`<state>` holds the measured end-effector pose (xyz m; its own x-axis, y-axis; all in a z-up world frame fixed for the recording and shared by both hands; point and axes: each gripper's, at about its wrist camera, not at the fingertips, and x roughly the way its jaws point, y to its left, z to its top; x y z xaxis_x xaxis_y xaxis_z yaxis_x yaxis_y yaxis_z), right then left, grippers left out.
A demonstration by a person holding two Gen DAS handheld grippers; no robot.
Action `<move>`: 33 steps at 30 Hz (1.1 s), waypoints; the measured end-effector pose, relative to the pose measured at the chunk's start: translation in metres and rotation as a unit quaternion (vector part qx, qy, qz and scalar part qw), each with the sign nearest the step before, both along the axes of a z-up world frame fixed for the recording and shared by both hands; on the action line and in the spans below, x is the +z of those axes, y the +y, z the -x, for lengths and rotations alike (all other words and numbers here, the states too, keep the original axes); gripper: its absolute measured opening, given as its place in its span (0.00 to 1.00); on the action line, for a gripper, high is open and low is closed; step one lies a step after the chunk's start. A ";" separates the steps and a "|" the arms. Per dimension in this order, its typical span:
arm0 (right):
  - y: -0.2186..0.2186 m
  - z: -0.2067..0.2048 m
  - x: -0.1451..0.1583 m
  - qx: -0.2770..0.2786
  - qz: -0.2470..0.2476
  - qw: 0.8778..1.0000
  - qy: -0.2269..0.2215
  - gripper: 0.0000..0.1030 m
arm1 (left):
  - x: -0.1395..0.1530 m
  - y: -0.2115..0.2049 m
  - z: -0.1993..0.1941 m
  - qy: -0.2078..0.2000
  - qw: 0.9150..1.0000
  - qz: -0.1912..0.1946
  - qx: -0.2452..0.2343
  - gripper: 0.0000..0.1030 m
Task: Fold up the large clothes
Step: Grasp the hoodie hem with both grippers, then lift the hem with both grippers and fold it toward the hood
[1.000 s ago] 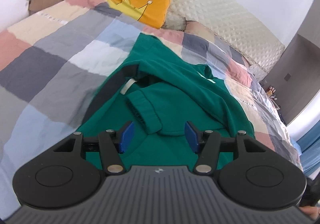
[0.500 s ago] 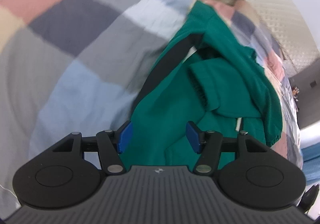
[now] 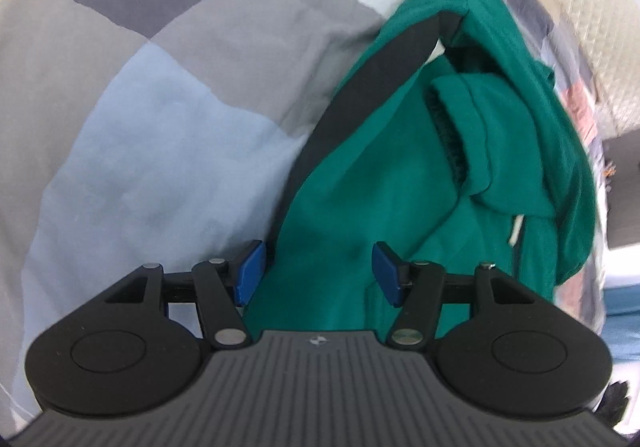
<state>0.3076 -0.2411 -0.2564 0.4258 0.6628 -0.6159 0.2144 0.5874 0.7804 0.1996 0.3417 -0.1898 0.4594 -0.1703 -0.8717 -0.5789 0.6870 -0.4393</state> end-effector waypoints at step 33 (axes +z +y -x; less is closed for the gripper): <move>0.016 0.008 0.035 0.049 -0.011 0.996 -0.069 0.16 | 0.023 -0.024 0.022 -0.089 0.991 0.076 -0.063 0.08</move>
<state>0.2992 -0.2248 -0.2211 0.4383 0.7181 -0.5406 0.0458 0.5828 0.8113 0.1772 0.3181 -0.1669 0.5704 -0.3588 -0.7388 -0.3965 0.6675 -0.6303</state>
